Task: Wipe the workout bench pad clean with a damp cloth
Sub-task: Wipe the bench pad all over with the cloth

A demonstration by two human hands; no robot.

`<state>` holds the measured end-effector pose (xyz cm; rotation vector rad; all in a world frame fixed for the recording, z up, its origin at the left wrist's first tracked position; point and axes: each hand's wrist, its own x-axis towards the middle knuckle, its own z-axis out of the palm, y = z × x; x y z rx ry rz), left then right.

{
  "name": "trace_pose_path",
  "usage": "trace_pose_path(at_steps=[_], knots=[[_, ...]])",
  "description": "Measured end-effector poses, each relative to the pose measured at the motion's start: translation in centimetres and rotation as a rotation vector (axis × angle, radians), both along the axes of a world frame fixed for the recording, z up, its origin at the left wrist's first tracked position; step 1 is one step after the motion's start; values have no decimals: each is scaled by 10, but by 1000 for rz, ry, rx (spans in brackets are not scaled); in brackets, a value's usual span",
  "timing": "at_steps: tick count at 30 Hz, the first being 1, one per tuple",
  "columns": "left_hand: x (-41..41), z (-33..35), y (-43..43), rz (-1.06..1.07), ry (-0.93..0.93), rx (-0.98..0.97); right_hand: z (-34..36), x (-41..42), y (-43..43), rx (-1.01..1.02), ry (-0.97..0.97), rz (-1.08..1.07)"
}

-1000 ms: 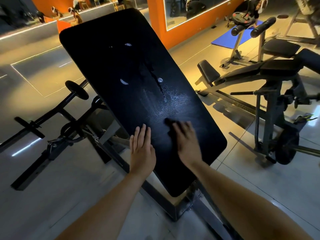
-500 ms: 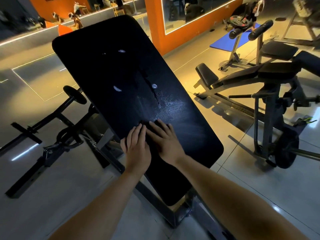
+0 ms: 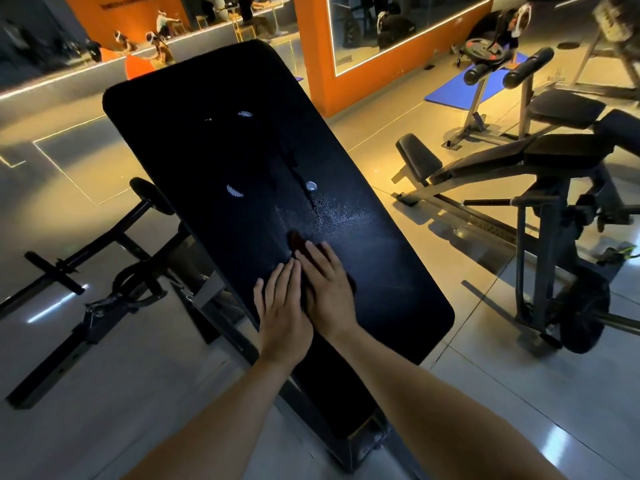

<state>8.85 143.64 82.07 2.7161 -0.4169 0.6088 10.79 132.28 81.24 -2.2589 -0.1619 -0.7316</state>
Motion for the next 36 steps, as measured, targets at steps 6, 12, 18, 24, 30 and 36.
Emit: trace_pose_path(at_steps=[6, 12, 18, 24, 30, 36], knots=[[-2, 2, 0, -33, 7, 136, -12, 22, -83, -182, 35, -140], [-3, 1, -2, -20, 30, 218, -34, -3, -91, 334, 385, -623], [-16, 0, -19, -58, 98, 149, -45, -63, -16, -109, 153, -1], [-35, -26, -41, -113, 150, 282, -67, -47, -123, 7, 320, -343], [-32, -28, -40, -174, 169, 247, -61, -45, -109, 439, 481, -636], [-34, -22, -35, -241, 272, -17, -61, -85, -38, 156, 249, -98]])
